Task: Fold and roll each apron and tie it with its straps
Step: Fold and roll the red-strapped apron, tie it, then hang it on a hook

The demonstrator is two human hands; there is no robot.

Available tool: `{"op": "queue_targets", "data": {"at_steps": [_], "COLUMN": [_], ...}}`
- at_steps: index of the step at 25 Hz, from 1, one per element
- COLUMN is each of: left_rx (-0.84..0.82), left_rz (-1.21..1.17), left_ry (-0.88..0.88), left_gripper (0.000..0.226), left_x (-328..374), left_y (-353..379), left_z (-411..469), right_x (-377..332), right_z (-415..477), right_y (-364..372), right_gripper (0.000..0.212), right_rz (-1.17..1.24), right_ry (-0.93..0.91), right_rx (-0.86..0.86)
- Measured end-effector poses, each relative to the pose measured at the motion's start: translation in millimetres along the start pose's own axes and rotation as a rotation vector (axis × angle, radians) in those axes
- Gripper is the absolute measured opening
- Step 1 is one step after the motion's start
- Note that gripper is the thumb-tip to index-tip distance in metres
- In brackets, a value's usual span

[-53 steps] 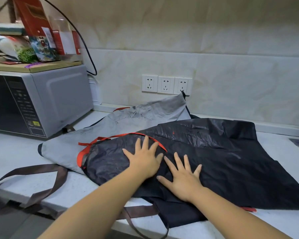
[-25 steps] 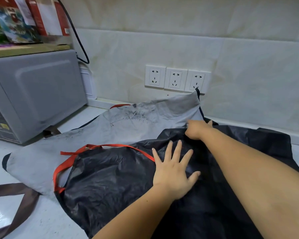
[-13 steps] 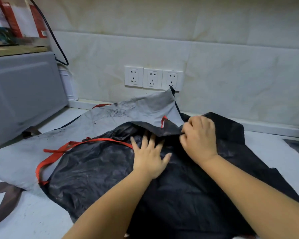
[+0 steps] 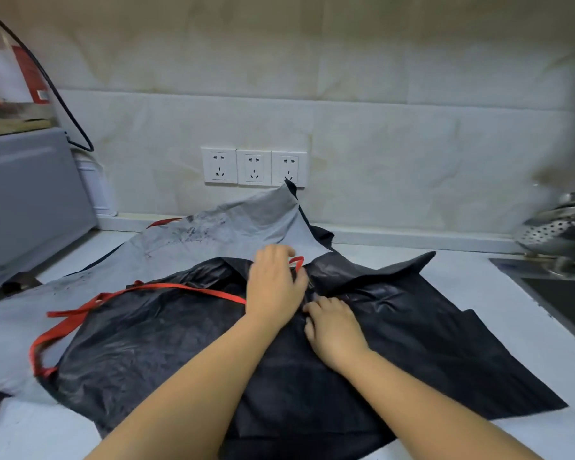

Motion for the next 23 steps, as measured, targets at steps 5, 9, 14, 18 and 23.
{"op": "queue_targets", "data": {"at_steps": [5, 9, 14, 18, 23], "left_rx": [-0.459, -0.288, -0.325, -0.486, -0.704], "left_rz": [-0.075, -0.241, -0.388, -0.343, -0.291], "left_ry": [-0.408, -0.447, -0.252, -0.175, -0.178], "left_gripper": [0.061, 0.054, 0.049, 0.055, 0.057], "left_x": [-37.9, -49.1, -36.8, -37.5, -37.3], "left_y": [84.4, 54.7, 13.9, -0.6, 8.2], "left_z": [-1.5, -5.3, -12.6, -18.4, -44.8], "right_x": [16.2, 18.0, 20.3, 62.8, 83.0], "right_z": [-11.2, -17.1, -34.1, 15.3, 12.3], "right_y": [-16.8, -40.4, -92.1, -91.8, -22.3], "right_gripper": [0.023, 0.030, 0.031, 0.041, 0.072], "right_rz": [0.112, 0.112, 0.170, 0.148, -0.014], "right_ry": [0.154, 0.148, 0.084, 0.248, 0.201], "right_rx": [0.178, 0.407, 0.748, 0.266, -0.461]}}
Point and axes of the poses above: each hand's wrist, its own z-axis towards the middle knuckle, its own y-axis out of the palm, x = y × z, the point moved 10 cm from there along z, towards the middle knuckle, and after that the axes turned 3 degrees about -z, right-handed, at the moved point
